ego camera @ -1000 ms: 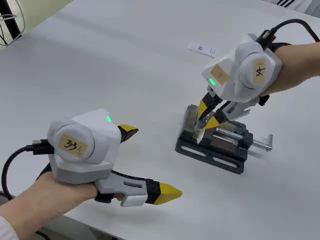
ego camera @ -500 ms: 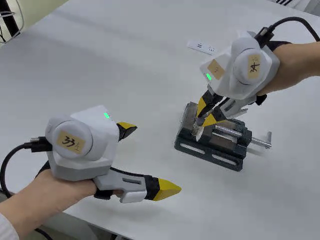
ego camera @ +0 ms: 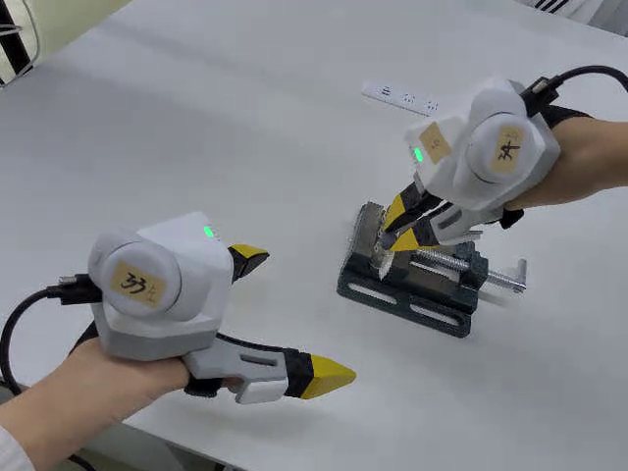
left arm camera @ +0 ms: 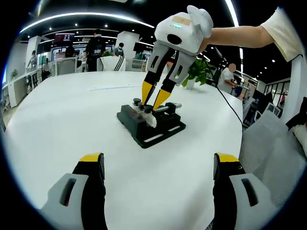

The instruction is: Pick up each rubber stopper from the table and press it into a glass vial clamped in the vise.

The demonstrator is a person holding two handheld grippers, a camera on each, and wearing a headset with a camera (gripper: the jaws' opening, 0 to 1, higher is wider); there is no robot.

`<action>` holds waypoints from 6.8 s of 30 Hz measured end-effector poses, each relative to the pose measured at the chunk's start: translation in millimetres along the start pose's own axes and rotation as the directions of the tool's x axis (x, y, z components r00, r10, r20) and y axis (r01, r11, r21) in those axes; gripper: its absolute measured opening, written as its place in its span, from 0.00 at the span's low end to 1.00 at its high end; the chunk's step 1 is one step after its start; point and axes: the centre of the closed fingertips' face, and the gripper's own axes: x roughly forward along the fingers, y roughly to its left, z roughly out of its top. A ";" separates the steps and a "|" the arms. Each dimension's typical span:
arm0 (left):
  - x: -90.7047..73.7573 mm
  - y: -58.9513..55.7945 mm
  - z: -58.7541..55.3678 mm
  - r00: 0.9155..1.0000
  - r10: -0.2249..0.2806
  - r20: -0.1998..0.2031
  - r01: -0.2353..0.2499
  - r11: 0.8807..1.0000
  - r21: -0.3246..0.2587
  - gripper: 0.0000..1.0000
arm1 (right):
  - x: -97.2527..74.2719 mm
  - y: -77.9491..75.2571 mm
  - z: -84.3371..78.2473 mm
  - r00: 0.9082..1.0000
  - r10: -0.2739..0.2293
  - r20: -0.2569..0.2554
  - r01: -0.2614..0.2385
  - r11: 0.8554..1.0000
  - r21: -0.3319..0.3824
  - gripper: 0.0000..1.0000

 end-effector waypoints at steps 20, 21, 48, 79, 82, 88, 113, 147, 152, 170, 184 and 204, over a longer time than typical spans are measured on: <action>-2.1 -1.7 -2.5 1.000 -0.005 -0.005 0.005 1.000 -0.001 0.93 | -0.3 1.9 0.4 1.000 0.005 0.002 -0.004 0.997 -0.071 0.06; -2.0 -1.8 -2.6 1.000 -0.006 -0.005 0.006 1.000 -0.003 0.93 | -0.4 1.6 0.4 1.000 0.004 0.002 -0.004 0.997 -0.073 0.06; -0.1 5.1 2.4 1.000 -0.004 0.004 0.004 1.000 0.007 0.93 | -11.4 -2.1 6.4 0.997 0.036 0.064 -0.041 0.996 0.079 0.00; 4.0 4.7 -1.5 1.000 -0.022 -0.011 0.022 1.000 -0.004 0.92 | -7.2 -3.3 3.6 0.997 0.059 0.053 -0.064 0.993 0.099 0.00; 3.9 4.3 -2.4 1.000 -0.024 -0.014 0.024 1.000 -0.003 0.92 | -6.6 -3.7 3.7 0.997 0.058 0.052 -0.063 0.993 0.096 0.00; 4.3 3.0 -4.3 1.000 -0.026 -0.016 0.026 1.000 -0.005 0.92 | -6.8 -1.8 4.0 0.996 0.075 0.050 -0.080 0.992 0.099 0.00; 14.6 4.2 -3.9 0.999 -0.035 -0.005 0.035 0.999 -0.024 0.92 | -1.3 -1.6 4.6 0.992 0.128 -0.003 -0.126 0.977 0.171 0.00; 18.1 1.8 -0.6 1.000 -0.027 0.004 0.028 0.999 -0.042 0.91 | -0.6 1.8 4.4 0.983 0.169 -0.072 -0.142 0.948 0.284 0.00; 19.5 2.8 1.0 1.000 -0.028 0.008 0.029 0.999 -0.044 0.91 | 0.0 1.0 4.3 0.976 0.194 -0.095 -0.156 0.938 0.310 0.00; 21.6 -3.2 9.7 0.999 -0.035 0.010 0.035 0.999 -0.025 0.91 | -0.3 2.1 0.3 0.980 0.183 -0.082 -0.141 0.921 0.364 0.00; 12.0 -1.1 28.8 1.000 -0.006 -0.002 0.006 1.000 0.029 0.91 | -1.7 1.8 -0.2 0.988 0.151 -0.015 -0.132 0.903 0.409 0.00; 4.8 5.2 41.2 0.999 0.037 -0.009 -0.036 0.996 0.082 0.91 | -1.9 -2.2 1.7 0.993 0.015 0.116 -0.061 0.910 0.409 0.00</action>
